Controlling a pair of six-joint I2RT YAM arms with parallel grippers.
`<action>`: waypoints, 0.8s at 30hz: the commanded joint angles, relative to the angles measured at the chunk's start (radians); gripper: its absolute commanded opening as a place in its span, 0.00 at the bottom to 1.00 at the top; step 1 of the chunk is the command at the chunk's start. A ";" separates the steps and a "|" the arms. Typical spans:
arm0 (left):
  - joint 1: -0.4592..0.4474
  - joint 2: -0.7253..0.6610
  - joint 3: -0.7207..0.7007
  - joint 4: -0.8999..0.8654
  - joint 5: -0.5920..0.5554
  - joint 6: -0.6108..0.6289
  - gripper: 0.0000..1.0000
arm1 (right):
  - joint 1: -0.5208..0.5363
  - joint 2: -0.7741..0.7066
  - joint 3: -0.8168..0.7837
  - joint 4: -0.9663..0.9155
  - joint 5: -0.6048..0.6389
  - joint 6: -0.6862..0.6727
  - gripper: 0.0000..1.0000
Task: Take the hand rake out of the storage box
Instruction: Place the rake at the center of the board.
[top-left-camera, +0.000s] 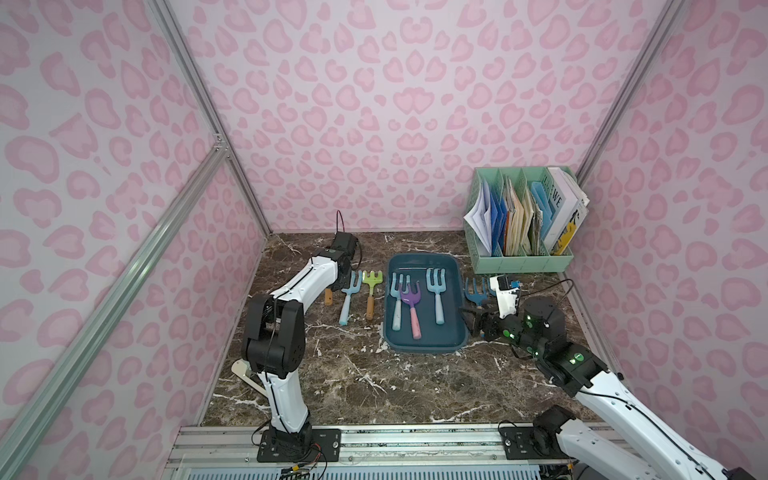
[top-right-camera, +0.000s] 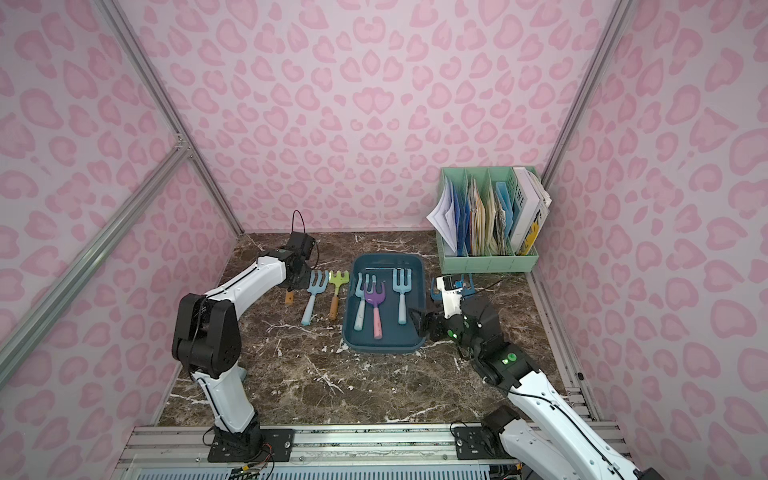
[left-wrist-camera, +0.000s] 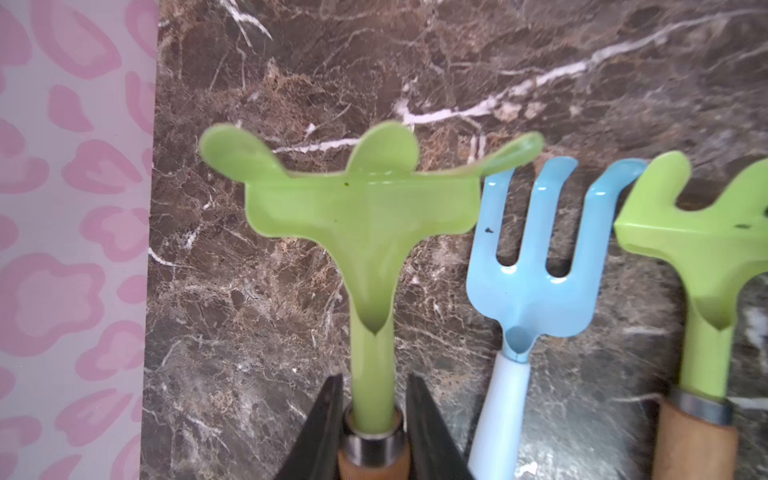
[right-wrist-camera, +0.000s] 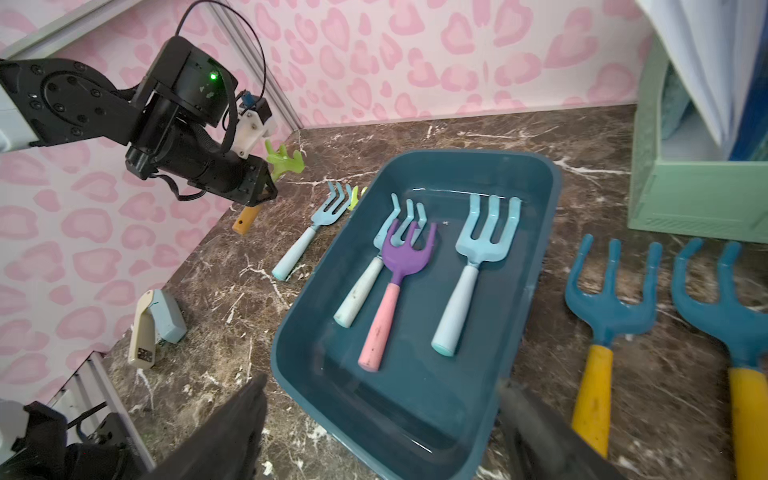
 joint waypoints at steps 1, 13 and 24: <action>0.013 0.010 -0.003 0.001 0.019 0.019 0.16 | -0.027 -0.046 -0.029 -0.051 0.029 -0.013 0.90; 0.040 0.059 -0.027 0.004 0.066 0.050 0.17 | -0.101 -0.046 -0.028 -0.069 -0.032 -0.021 0.91; 0.083 0.137 -0.015 0.018 0.139 0.055 0.17 | -0.116 -0.028 -0.043 -0.063 -0.074 -0.013 0.91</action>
